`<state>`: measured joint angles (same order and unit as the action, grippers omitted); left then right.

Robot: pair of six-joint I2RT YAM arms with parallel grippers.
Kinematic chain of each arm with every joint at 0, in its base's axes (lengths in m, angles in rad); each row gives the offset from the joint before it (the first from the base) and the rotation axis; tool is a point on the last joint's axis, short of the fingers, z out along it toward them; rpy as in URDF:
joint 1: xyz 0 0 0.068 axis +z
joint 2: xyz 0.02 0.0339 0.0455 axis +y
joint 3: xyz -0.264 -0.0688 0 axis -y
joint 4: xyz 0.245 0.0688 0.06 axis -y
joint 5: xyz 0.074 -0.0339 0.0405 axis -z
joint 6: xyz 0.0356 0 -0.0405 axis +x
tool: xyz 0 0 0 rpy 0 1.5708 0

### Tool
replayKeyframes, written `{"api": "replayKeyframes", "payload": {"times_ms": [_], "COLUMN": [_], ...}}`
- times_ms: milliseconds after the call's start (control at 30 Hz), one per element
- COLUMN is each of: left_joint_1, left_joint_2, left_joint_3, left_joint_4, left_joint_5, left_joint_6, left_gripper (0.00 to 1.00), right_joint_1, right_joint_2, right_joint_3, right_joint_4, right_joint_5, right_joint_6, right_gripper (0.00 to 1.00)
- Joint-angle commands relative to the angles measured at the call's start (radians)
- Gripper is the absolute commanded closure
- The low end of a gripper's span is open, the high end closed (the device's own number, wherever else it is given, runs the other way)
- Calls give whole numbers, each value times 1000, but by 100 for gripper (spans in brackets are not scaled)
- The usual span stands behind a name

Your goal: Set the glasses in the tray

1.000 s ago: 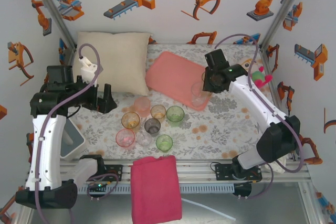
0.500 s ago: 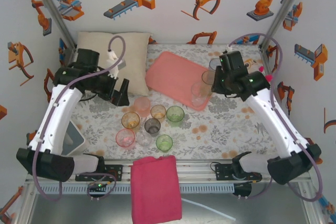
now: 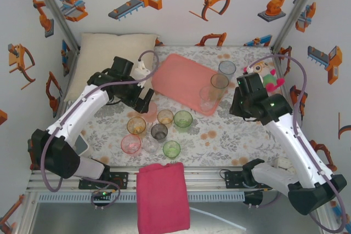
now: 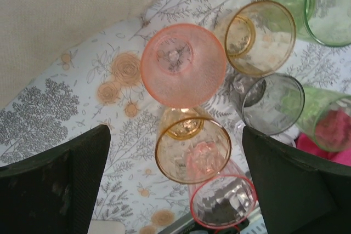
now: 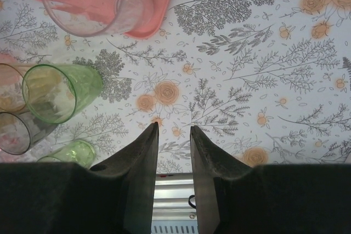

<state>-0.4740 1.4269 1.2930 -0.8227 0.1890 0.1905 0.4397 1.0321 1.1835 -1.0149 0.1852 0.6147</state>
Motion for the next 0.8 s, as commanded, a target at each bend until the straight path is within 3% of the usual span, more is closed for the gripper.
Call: {"api": "replayKeyframes", "payload": {"times_ms": [0,400,767], "left_joint_1": [-7,-10,-10], "left_joint_2": [33,48,105], "left_joint_3": [0,-103,-112], "left_joint_4": [94,182,229], "left_joint_5": [-37,-48,-62], "left_joint_6": [-44,-76,-88], "left_gripper": [7,16,38], "right_joint_1": [-6,-6,-5], "right_joint_2": [-32,-42,-54], "right_joint_3": [-27,-79,-134], "right_joint_4": [-9,19,50], "right_joint_5": [34,41,37], "right_joint_6": [42,58,74], "right_gripper": [69,69,69]}}
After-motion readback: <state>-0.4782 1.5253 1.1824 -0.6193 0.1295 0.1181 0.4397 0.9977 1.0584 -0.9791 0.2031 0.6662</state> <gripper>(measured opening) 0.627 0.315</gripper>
